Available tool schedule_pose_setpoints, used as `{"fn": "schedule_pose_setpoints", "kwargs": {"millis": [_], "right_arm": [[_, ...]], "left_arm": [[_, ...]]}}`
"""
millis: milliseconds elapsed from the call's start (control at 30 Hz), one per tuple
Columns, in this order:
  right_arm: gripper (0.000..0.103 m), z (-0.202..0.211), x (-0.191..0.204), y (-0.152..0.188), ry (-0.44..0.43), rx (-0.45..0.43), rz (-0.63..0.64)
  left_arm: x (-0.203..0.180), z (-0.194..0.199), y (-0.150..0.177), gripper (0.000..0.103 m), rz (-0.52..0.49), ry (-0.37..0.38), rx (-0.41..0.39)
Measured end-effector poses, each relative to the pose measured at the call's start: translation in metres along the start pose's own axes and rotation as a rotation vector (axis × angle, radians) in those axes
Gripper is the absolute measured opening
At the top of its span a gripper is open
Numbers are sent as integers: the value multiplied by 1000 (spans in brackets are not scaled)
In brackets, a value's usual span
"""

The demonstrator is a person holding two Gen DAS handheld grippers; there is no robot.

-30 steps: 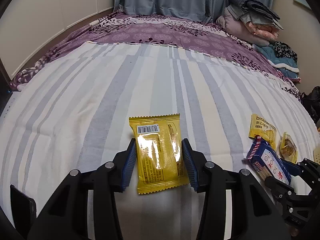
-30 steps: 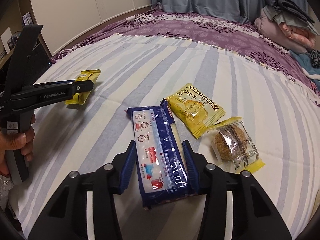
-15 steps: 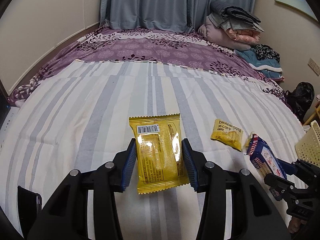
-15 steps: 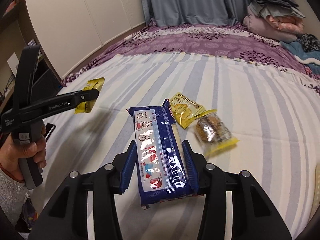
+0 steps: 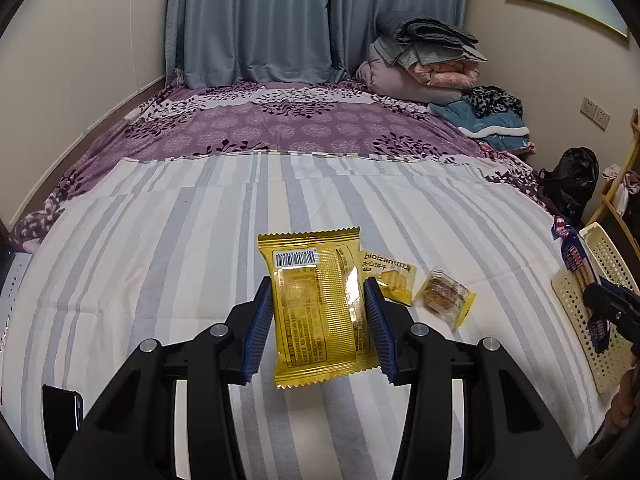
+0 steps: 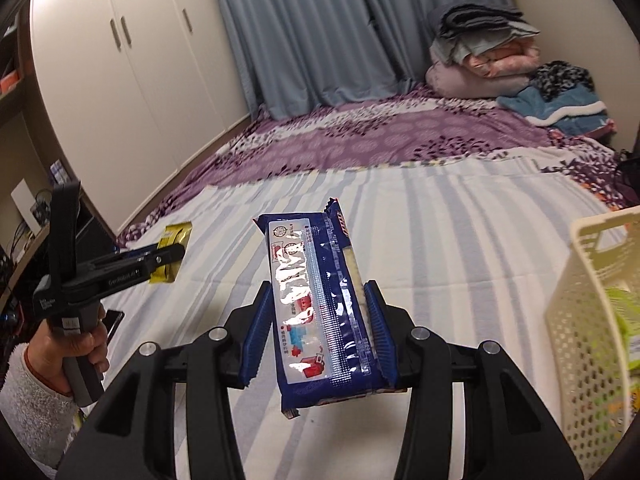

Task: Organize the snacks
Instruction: 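Carry the blue wafer bar with the right tool into the basket and release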

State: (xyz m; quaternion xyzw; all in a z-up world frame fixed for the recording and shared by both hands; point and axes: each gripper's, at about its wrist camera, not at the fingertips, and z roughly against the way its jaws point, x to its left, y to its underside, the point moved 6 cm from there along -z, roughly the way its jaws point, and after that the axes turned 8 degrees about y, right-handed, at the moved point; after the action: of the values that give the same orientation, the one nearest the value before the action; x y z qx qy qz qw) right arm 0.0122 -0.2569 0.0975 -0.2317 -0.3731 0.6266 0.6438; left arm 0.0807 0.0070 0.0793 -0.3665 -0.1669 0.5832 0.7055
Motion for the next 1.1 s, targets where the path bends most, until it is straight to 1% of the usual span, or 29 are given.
{"fn": "schedule_pose_setpoints", "kwargs": {"millis": [167,333,533,767,867,1000,1100], "right_arm": [[46,31,-35,-6,54,-64,-57],[46,62,-78,-4,117,-112,-126],[46,100,-131,8,226,-158,-191],[46,128,-191,33,358,-153,-266],[46,134,-219,46,409,-128,-302],[46,135,-242,59,444,-88,-338],[46,130,-253,63,449,-64,-342]], "left_arm": [[-26,9,-6,46,-44,23,-16],[-50,15,-12,46,-88,46,-27],[-81,19,-18,46,-138,74,-33],[-118,22,-19,46,-185,111,-34],[-133,23,-19,46,-210,124,-32],[-155,23,-20,46,-243,141,-30],[-170,22,-20,46,-264,155,-27]]}}
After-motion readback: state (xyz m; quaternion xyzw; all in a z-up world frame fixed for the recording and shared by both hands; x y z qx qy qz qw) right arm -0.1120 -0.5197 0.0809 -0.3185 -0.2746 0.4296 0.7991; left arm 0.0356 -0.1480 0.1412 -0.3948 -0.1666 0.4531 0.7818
